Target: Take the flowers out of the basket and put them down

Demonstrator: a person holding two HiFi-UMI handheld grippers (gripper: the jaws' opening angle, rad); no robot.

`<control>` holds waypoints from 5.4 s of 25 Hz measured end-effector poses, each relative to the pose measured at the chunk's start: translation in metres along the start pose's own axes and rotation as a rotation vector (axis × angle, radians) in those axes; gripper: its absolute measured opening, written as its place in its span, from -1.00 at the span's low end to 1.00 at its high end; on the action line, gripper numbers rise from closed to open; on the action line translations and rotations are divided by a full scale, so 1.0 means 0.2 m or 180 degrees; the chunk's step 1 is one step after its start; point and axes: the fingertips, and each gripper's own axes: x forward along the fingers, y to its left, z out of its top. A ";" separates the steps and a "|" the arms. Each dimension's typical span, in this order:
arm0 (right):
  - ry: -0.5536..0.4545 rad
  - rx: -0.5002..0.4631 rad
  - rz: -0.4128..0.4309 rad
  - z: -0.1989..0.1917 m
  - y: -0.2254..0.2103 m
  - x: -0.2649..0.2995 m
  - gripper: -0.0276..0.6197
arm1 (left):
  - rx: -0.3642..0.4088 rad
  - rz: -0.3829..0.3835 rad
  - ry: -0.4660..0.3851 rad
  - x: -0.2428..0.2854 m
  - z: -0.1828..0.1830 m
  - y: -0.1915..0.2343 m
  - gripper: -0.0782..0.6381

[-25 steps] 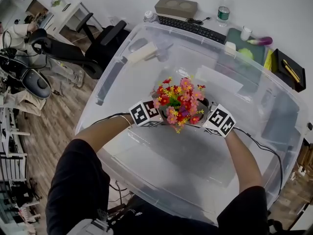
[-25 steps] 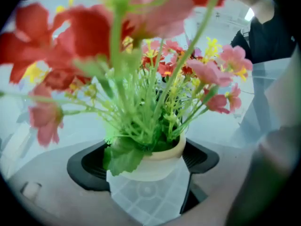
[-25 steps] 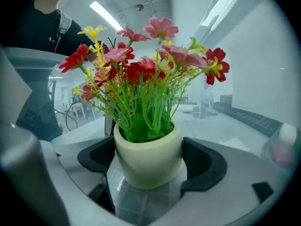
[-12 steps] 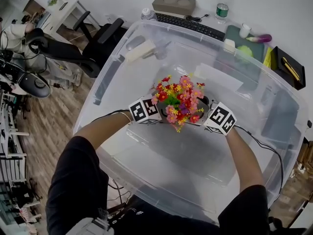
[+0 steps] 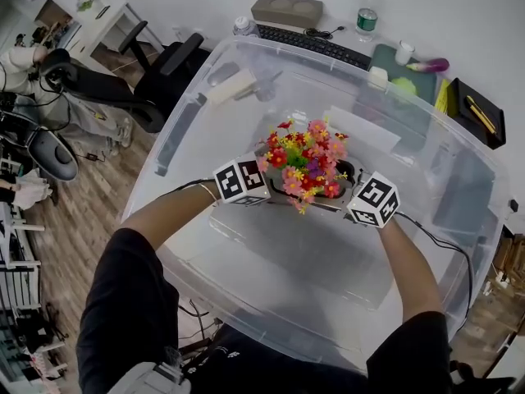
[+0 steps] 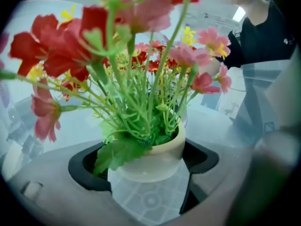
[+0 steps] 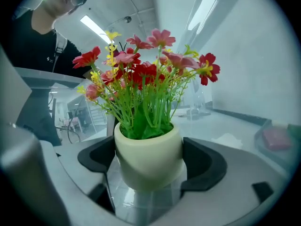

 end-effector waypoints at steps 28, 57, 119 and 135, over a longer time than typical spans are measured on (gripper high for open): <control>-0.0214 -0.0388 -0.0224 0.55 0.20 -0.28 0.50 | 0.0424 0.0107 -0.0335 -0.36 0.52 -0.17 0.53; -0.0156 -0.0657 -0.0344 0.76 0.67 -0.63 0.50 | 0.0583 0.0222 -0.0611 -0.49 0.83 -0.67 0.53; -0.0336 -0.0881 -0.0228 0.81 0.78 -0.75 0.50 | 0.0719 0.0369 -0.0865 -0.49 0.93 -0.80 0.54; -0.0582 -0.1009 -0.0207 0.94 0.84 -0.80 0.50 | 0.0878 0.0459 -0.0812 -0.59 1.04 -0.85 0.54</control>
